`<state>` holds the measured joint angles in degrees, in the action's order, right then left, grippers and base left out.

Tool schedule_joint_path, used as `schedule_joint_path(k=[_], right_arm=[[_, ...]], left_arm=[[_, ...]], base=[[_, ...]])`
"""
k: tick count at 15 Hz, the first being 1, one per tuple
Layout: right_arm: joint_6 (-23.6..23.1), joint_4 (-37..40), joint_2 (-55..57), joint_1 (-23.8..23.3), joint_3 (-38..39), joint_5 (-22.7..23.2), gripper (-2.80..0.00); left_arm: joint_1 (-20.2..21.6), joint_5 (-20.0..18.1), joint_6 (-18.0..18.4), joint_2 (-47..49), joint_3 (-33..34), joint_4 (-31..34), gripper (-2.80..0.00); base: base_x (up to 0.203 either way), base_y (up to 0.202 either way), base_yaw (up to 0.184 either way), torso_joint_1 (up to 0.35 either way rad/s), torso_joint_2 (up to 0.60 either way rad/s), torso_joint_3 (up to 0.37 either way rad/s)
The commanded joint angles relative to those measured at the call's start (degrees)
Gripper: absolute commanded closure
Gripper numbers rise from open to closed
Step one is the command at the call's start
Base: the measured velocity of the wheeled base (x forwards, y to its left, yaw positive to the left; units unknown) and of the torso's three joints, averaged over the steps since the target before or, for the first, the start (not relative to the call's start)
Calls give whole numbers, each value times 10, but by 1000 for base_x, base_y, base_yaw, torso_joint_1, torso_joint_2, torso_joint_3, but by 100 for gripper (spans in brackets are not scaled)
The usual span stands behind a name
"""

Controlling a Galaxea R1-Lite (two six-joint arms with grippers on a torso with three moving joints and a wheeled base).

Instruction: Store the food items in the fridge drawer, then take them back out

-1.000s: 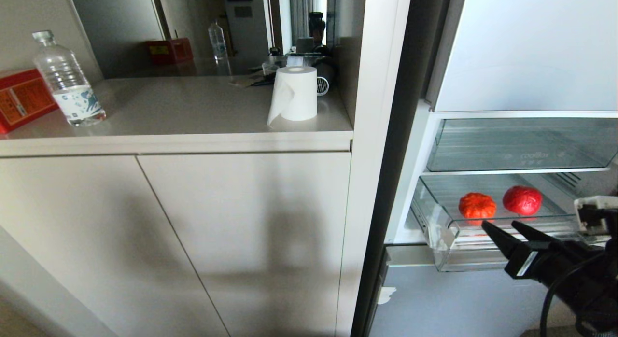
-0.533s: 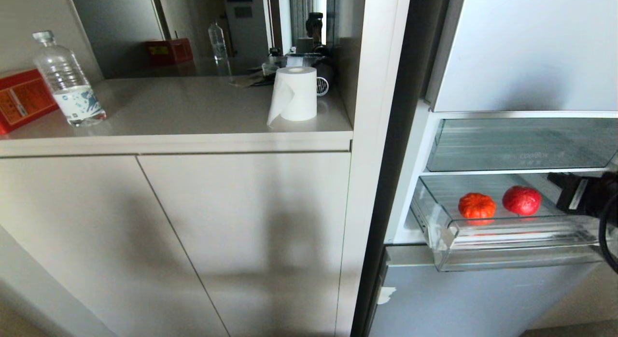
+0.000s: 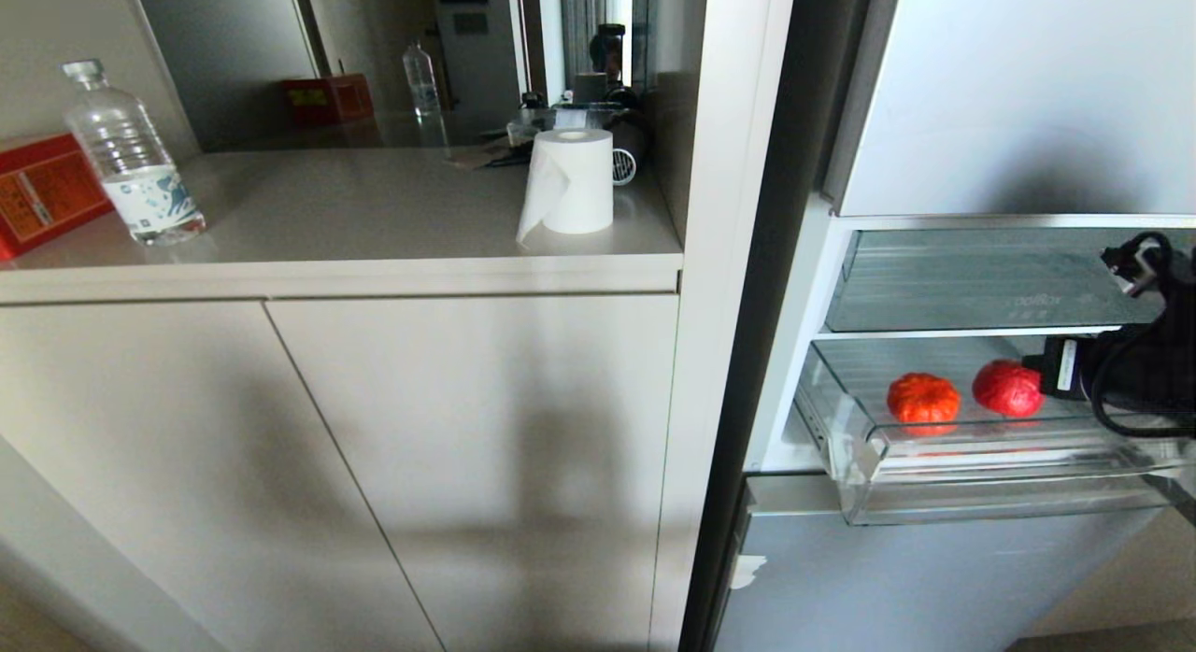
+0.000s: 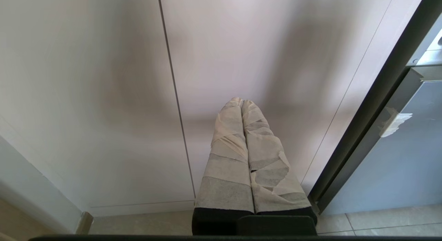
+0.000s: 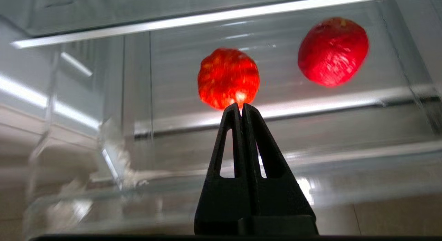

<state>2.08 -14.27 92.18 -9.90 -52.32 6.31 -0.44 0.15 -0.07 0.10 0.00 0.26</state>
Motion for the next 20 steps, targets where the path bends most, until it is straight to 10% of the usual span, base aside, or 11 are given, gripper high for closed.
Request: schedule_joint_path(k=[1,20], right_arm=[[-1,-11,57,-8,-16,7,0],[-70,289,71,-85,-96,34,0]], left_arm=[[0,0,0,1,0,0,0],[0,0,0,1,0,0,0]], base=[[0,0,0,0,0,0],[0,0,0,0,0,0]])
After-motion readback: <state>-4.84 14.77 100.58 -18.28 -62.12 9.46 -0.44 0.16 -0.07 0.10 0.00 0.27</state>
